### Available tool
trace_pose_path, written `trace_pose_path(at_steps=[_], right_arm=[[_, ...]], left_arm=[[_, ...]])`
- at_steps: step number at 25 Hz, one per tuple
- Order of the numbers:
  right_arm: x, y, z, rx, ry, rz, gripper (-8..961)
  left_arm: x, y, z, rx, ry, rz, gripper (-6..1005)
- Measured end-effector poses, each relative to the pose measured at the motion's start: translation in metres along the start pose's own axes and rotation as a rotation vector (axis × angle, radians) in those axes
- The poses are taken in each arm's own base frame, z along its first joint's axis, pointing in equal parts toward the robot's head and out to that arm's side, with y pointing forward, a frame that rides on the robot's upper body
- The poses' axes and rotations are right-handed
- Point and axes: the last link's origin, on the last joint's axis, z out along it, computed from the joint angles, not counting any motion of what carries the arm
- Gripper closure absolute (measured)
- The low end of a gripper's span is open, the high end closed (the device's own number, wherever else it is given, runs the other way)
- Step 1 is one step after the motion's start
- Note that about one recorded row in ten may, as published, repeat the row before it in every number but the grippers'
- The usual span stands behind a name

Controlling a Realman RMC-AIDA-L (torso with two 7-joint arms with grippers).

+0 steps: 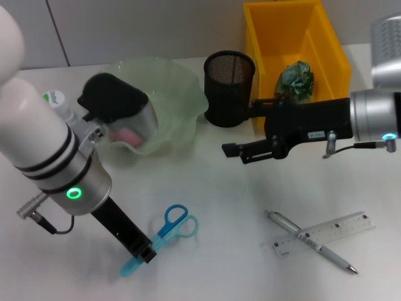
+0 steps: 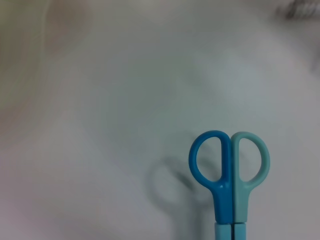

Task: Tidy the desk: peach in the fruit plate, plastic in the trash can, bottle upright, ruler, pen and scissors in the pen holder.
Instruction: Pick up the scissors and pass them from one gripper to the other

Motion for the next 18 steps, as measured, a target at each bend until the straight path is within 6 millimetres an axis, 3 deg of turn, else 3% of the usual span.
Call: trace_pose_path(at_steps=[11,18], right_arm=[[-0.01,-0.013,-0.028,0.071,-0.126,0.057,135],[-0.013,-0.019,-0.036,0.114,-0.192,0.088,135]], left_arm=[[-0.004,-0.01,-0.017,-0.137,0.165,-0.01,788],[-0.008,-0.013,-0.022,-0.216,0.261,-0.005,788]])
